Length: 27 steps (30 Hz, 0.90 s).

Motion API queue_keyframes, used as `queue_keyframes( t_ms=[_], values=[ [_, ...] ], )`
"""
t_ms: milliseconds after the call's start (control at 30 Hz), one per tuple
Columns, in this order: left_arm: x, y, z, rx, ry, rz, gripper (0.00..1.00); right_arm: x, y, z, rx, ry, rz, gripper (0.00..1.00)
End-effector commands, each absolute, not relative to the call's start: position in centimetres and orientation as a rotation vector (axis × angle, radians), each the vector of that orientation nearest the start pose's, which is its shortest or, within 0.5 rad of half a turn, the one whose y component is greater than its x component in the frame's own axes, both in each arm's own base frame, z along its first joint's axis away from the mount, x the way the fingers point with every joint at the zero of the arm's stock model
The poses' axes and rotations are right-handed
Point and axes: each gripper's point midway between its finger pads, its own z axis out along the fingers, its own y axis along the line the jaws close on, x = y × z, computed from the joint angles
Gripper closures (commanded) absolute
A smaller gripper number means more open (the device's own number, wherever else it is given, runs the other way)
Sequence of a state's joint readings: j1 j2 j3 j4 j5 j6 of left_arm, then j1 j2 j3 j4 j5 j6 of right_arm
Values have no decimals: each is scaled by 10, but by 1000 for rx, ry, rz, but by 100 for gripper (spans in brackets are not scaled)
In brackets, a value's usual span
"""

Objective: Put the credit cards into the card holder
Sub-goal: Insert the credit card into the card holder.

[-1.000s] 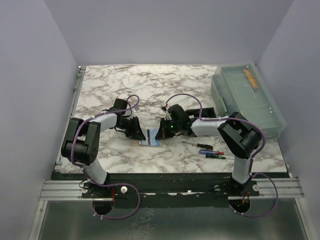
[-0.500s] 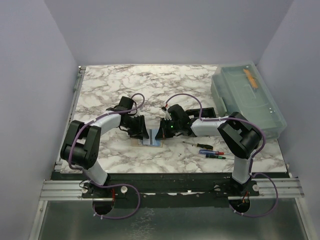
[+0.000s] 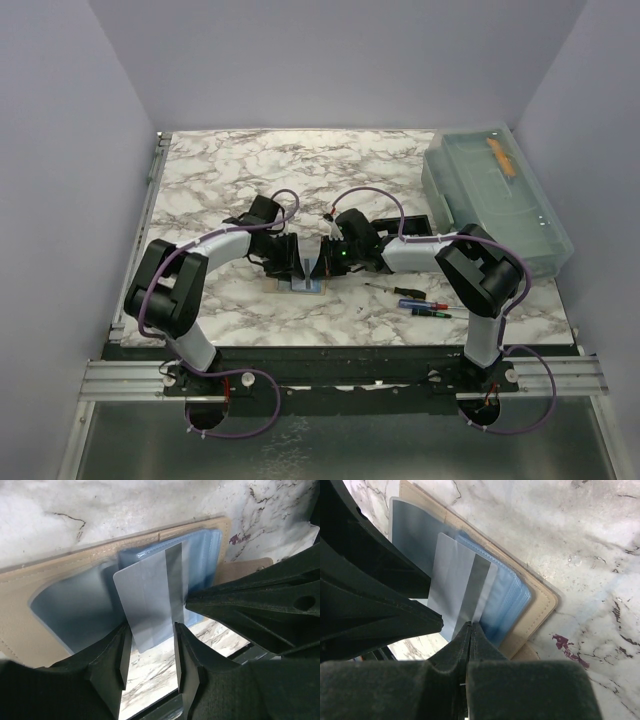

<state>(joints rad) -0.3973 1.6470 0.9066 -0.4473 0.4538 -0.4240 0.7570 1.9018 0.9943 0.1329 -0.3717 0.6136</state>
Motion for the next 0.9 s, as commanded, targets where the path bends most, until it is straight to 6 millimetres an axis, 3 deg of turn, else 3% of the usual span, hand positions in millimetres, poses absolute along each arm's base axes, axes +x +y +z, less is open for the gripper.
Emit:
queue_keyframes(
  t_ms=[0, 67, 200, 433, 633, 867],
  values=[
    [253, -216, 40, 77, 2816, -889, 56, 253, 332, -15, -313, 2675, 850, 99],
    [256, -209, 41, 77, 2798, -824, 55, 254, 328, -9, -284, 2684, 824, 94],
    [259, -201, 43, 72, 2780, -760, 53, 253, 322, 2, -235, 2703, 810, 72],
    [264, -202, 36, 40, 2800, -747, 56, 256, 317, 18, -183, 2687, 817, 57],
    [268, -208, 34, 33, 2793, -783, 69, 258, 311, 27, -174, 2673, 800, 55],
    [270, -214, 29, 31, 2804, -817, 79, 264, 299, 26, -147, 2672, 716, 71]
  ],
)
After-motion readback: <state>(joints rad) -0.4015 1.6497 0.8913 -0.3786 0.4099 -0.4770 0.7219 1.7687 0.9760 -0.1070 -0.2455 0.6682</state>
